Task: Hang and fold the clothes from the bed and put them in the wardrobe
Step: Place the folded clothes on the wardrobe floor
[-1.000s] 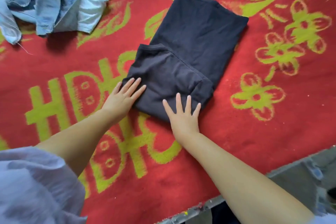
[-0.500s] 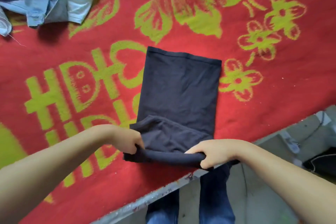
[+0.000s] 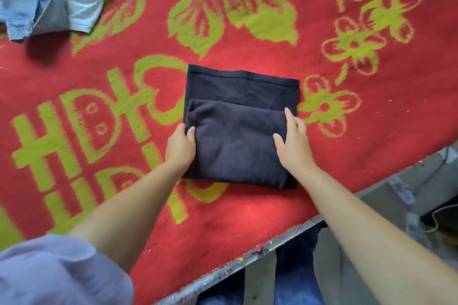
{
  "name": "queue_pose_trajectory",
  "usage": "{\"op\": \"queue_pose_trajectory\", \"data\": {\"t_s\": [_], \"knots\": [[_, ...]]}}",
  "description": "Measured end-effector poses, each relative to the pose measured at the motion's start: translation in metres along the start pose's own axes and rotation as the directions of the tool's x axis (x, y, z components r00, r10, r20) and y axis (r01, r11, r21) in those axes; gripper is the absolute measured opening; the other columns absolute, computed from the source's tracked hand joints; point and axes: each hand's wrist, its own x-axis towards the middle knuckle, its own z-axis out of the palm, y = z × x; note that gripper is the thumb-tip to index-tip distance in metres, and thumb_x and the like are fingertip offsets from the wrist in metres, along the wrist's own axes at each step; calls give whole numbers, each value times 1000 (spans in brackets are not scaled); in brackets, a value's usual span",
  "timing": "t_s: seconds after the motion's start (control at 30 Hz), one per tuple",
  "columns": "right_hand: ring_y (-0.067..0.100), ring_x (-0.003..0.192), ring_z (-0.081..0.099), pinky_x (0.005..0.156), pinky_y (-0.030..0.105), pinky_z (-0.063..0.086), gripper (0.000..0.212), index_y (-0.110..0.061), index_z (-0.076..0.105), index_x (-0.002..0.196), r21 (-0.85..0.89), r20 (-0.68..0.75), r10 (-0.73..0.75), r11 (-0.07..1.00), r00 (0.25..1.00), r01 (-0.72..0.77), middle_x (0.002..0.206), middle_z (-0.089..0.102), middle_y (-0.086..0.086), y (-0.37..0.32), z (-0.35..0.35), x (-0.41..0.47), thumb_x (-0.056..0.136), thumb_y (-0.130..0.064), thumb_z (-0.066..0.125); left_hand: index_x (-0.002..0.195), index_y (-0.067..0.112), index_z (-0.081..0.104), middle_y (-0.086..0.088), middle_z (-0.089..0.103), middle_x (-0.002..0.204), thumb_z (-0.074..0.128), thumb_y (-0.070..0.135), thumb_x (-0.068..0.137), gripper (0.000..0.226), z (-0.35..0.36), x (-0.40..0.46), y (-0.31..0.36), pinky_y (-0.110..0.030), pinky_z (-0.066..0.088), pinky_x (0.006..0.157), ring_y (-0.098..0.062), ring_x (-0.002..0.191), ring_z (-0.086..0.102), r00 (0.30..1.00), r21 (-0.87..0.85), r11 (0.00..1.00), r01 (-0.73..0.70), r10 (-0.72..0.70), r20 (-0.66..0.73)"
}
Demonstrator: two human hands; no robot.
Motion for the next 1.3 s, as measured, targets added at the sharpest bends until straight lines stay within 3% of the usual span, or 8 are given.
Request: {"op": "queue_pose_trajectory", "data": {"t_s": [0.23, 0.33, 0.4, 0.63, 0.8, 0.9, 1.17, 1.3], "knots": [[40, 146, 6, 108, 69, 12, 109, -22, 15, 153, -559, 286, -442, 644, 850, 523, 158, 9, 22, 8, 34, -84, 62, -33, 75, 135, 8, 42, -17, 50, 130, 53, 32, 92, 50, -8, -27, -23, -50, 31, 102, -36, 122, 45, 939, 341, 911, -233, 302, -165], [37, 142, -23, 105, 69, -11, 114, -33, -33, 141, -632, 305, -294, 649, 906, 424, 151, -33, 15, 23, 42, -71, 80, -26, 64, 145, 13, 33, -17, 34, 149, 62, 46, 75, 83, -3, -48, -41, -60, 17, 111, -31, 140, 30, 583, 568, 364, -738, 768, 265], [35, 143, -23, 107, 67, -11, 111, -32, -44, 133, -668, 323, -238, 628, 916, 399, 149, -39, 14, 21, 43, -58, 87, -15, 56, 149, 20, 27, -17, 24, 155, 71, 44, 67, 97, 3, -58, -52, -66, 21, 108, -33, 143, 24, 536, 588, 165, -792, 649, 539], [41, 145, -12, 110, 66, 11, 94, -30, -15, 151, -653, 521, -65, 611, 851, 447, 157, -19, 17, -9, 20, -56, 90, 3, 48, 146, 29, -23, -17, -23, 156, 40, 8, 95, 85, 1, -45, -18, -57, 6, 115, -30, 144, -19, 761, 711, 276, -647, 298, 577], [34, 129, 46, 94, 41, 45, 82, -37, 11, 152, -399, 860, 119, 762, 496, 509, 154, 28, 13, -48, -48, -50, 84, 6, 29, 152, 27, 17, -16, 24, 154, 37, -3, 84, 77, -46, -55, 37, -28, 41, 95, -27, 137, 34, 483, 503, 468, -727, -173, 859], [26, 60, 61, 55, 35, 46, 50, -19, 54, 117, -229, 921, 98, 918, 376, 323, 81, 63, 16, -63, -94, -26, 76, 2, 33, 104, 23, 57, -2, 65, 89, 43, -2, 78, 38, -86, -32, 82, -27, 46, 64, -16, 75, 59, 428, 437, 675, -594, -194, 883], [18, 104, 57, 75, 13, 41, 51, -19, 53, 132, -212, 397, -172, 939, 902, 272, 124, 60, 2, -62, -109, 86, 84, -2, 47, 126, 14, 54, -14, 58, 121, 55, 17, 86, 39, -82, 79, 120, -36, 42, 87, -31, 109, 54, 873, 525, 714, -464, 269, 406], [24, 148, -3, 116, 57, 7, 84, -28, 16, 152, -376, 266, -213, 875, 940, 305, 161, 1, 6, -43, -59, 63, 78, -12, 52, 151, 21, 20, -16, 23, 154, 51, 41, 91, 71, -22, 42, 78, -56, 10, 113, -29, 144, 19, 792, 680, 463, -568, 532, 299]]}}
